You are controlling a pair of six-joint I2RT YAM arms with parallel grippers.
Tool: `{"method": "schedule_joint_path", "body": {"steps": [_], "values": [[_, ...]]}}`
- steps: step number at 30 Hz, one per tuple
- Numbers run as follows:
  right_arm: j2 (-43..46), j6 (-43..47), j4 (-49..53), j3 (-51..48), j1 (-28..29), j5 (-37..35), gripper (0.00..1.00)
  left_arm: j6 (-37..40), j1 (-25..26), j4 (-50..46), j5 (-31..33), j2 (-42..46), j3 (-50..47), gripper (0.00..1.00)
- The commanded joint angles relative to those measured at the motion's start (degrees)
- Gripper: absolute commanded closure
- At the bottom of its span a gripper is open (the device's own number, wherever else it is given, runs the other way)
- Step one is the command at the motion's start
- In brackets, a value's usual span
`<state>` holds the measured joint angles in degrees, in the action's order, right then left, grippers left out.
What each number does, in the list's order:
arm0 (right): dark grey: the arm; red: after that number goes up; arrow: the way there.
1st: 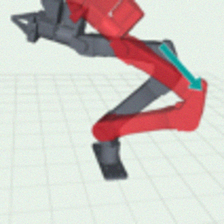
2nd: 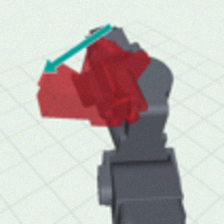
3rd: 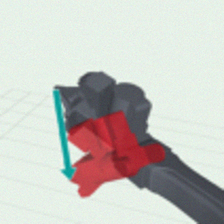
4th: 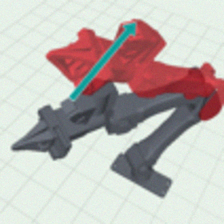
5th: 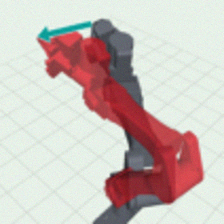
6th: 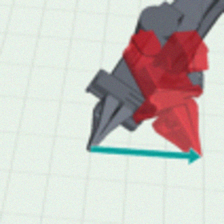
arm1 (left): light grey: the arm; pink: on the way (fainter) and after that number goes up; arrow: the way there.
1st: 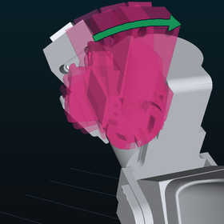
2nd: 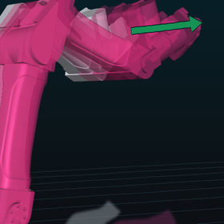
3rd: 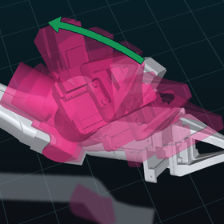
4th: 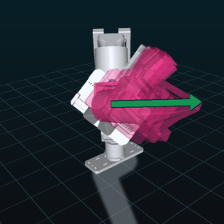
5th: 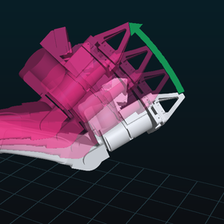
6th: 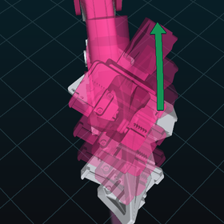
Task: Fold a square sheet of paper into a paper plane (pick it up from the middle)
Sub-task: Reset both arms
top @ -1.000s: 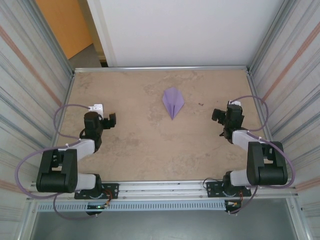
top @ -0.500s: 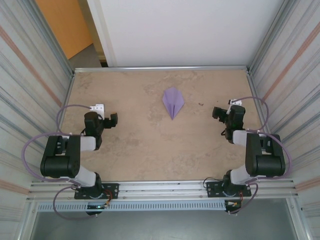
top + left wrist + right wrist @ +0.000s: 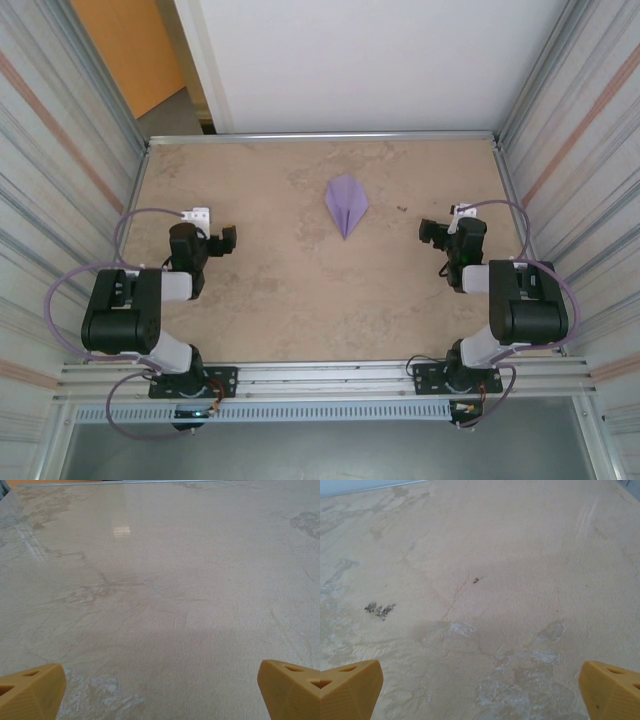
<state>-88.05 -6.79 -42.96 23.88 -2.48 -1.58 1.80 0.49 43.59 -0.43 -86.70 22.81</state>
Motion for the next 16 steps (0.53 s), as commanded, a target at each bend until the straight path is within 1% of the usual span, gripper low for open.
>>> {"method": "schedule_joint_path", "body": {"steps": [1, 16], "values": [[-0.43, 1.38, -2.05, -0.06, 0.17, 0.35, 0.01, 1.45, 0.54, 2.01, 0.12, 0.12, 0.5, 0.01], [-0.1, 1.46, -2.5, -0.43, 0.23, 0.31, 0.01, 1.62, 0.51, 1.46, -0.1, -0.1, 0.92, 0.01]]}}
